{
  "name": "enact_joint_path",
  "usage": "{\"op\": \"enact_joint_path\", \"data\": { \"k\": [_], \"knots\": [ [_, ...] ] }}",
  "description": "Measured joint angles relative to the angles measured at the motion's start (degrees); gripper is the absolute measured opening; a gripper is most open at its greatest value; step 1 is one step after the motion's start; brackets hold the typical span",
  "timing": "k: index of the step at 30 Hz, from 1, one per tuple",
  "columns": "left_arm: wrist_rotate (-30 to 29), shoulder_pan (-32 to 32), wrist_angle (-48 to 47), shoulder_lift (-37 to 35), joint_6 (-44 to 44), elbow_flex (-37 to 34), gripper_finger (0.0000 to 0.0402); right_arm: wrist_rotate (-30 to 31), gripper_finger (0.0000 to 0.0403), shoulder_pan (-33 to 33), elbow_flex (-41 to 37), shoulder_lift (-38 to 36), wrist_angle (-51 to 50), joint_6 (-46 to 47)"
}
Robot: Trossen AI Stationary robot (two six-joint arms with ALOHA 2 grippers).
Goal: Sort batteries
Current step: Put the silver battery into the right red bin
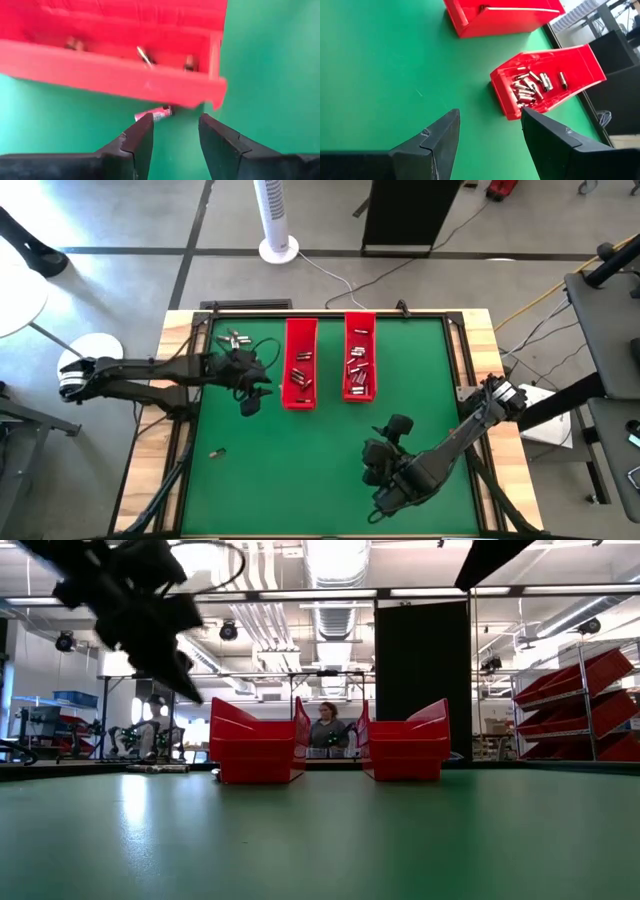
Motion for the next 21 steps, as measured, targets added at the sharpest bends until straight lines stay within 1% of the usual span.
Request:
{"op": "enact_joint_path", "data": {
  "k": [5, 8, 9, 11, 13, 16, 21],
  "knots": [
    [0.9, 0.0, 7.3, 1.4, 1.7, -7.2, 0.0171, -1.1, 0.0206, -2.0, 0.0, 0.0, 0.3, -0.4],
    [0.4, 0.0, 14.0, 3.6, 0.6, -8.4, 0.0199, -1.2, 0.0206, -3.0, 0.0, 0.0, 0.5, -0.3],
    [-0.9, 0.0, 14.9, 4.4, 0.3, -8.3, 0.0209, -1.3, 0.0206, -3.2, 0.0, 0.0, 0.7, -0.3],
    [-4.5, 0.0, 13.9, 6.5, 1.1, -7.8, 0.0225, -1.5, 0.0206, -3.7, 0.0, 0.0, 1.7, -0.5],
    [-6.1, 0.0, 13.7, 8.8, 2.6, -6.8, 0.0237, -1.5, 0.0206, -4.0, 0.0, 0.0, 2.2, -0.5],
    [-6.2, 0.0, 14.1, 12.8, 5.4, -5.2, 0.0240, -1.6, 0.0206, -4.1, 0.0, 0.0, 3.1, -0.7],
    [-6.2, 0.4, 15.0, 19.1, 9.6, -3.5, 0.0224, -3.3, 0.0206, -4.0, 0.0, 0.0, 3.3, -1.4]
  ]
}}
